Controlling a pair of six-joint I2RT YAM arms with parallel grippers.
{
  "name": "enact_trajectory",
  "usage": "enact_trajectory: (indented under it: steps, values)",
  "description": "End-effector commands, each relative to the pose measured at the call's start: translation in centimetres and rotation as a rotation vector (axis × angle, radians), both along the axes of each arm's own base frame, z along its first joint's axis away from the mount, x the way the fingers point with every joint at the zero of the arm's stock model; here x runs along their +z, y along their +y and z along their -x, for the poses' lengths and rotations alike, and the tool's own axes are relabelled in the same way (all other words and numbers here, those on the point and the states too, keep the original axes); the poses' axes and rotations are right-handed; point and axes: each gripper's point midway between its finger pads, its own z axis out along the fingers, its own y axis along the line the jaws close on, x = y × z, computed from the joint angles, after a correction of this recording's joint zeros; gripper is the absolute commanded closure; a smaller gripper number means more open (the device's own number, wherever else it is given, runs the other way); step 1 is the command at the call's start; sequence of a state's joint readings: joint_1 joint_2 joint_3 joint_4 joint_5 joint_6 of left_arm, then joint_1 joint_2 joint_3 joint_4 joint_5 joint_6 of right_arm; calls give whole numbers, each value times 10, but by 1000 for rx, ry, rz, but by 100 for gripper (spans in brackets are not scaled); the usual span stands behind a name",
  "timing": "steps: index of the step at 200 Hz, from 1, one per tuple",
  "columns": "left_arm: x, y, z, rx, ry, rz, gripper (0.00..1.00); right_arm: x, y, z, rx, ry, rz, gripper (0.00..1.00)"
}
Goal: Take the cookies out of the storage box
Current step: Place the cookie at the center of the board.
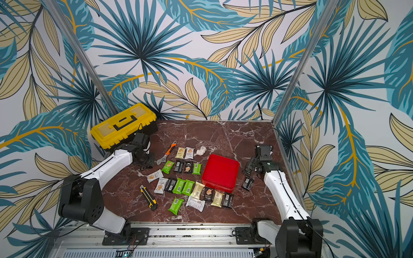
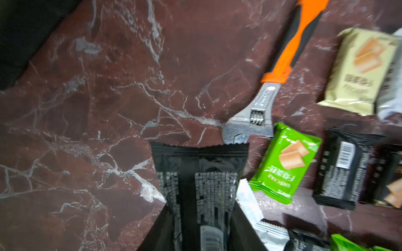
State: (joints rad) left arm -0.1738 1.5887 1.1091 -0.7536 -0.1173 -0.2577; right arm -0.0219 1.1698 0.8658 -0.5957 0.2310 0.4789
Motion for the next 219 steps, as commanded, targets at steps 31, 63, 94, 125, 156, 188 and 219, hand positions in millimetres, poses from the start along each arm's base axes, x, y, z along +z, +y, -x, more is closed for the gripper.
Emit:
enact_trajectory:
  steps: [31,63,94,125,156,188,219]
  values:
    - [-32,13,6,51,83,-49,63,-5,-1,5,-10,-3,-3,34]
    - [-44,12,-5,37,82,-51,60,-5,-2,6,-10,-6,-2,34]
    - [-56,12,-15,25,94,-45,54,-5,-1,6,-8,-5,-3,34]
    - [-51,13,-18,39,68,-36,37,-4,-2,6,-6,-12,2,34]
    - [-21,19,-18,85,-24,-37,27,-4,-2,8,-7,-13,4,34]
    - [32,36,-17,181,-270,-58,22,-1,-4,5,12,-50,29,34]
    - [77,74,-1,363,-574,-133,12,5,-11,-7,32,-148,108,34]
